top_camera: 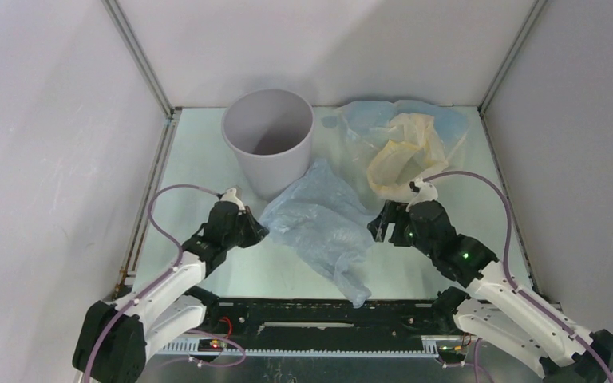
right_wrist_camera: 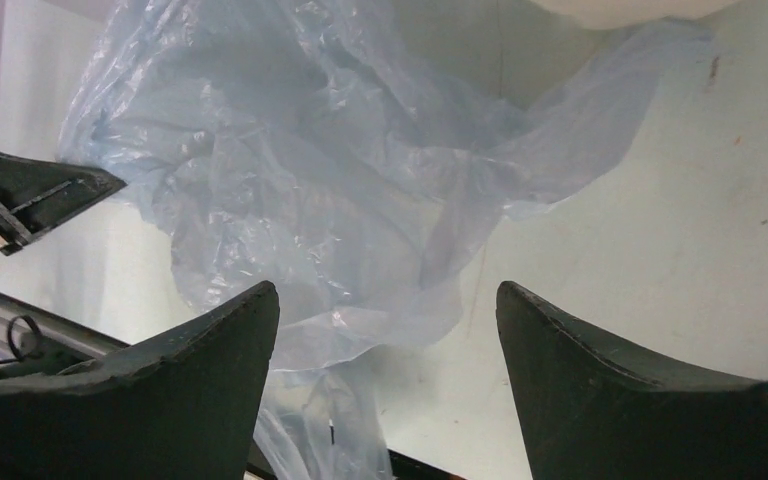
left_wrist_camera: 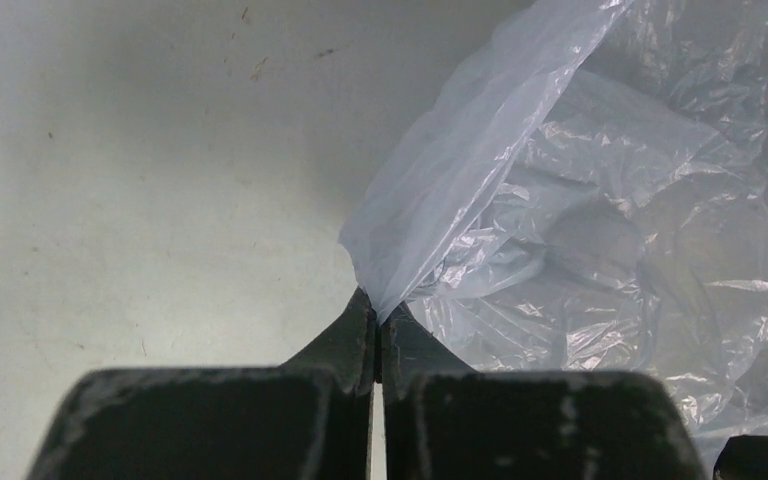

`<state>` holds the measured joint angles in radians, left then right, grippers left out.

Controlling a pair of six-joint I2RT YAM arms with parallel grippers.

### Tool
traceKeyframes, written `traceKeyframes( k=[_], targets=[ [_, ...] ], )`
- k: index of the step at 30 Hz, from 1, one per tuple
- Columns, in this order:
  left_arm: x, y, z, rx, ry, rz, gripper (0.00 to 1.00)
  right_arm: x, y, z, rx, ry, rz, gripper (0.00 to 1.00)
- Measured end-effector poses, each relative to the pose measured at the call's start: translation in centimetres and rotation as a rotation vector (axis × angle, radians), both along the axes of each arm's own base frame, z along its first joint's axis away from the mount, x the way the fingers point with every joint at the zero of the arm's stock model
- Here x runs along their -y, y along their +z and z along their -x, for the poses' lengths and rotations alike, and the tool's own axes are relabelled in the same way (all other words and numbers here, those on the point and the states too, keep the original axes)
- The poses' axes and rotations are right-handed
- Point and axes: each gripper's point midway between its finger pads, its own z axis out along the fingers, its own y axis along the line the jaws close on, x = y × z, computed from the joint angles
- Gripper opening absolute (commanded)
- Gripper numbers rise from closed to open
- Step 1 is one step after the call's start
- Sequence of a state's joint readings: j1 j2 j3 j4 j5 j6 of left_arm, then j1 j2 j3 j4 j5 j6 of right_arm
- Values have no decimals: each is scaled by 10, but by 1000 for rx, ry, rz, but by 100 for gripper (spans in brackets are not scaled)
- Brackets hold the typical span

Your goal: Put the trash bags into the trash bin

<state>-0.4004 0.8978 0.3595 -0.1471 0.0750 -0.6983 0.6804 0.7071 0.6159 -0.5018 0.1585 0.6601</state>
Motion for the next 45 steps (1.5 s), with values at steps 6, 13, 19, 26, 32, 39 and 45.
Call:
traceKeyframes(
  k=[6,13,19,26,32,39,45],
  targets=[
    [2,3,-17,8,5,-26,0,-5,-11,-2,-74,-136,-49,79],
    [11,19,-41,41,-21,-46,31,2,-17,-12,-89,-271,-67,73],
    [18,36,-35,87,-71,-9,71,7,-28,-11,-128,-373,-110,71],
    [20,76,-6,183,-107,43,94,15,-32,-5,-117,-431,-159,70],
    [57,107,36,235,-230,168,90,20,-34,-7,-103,-445,-142,68],
    [117,90,107,126,-432,265,88,9,-41,-10,-100,-393,-137,57],
    [151,69,137,50,-507,235,85,-9,-45,-6,-101,-310,-139,56]
  ],
)
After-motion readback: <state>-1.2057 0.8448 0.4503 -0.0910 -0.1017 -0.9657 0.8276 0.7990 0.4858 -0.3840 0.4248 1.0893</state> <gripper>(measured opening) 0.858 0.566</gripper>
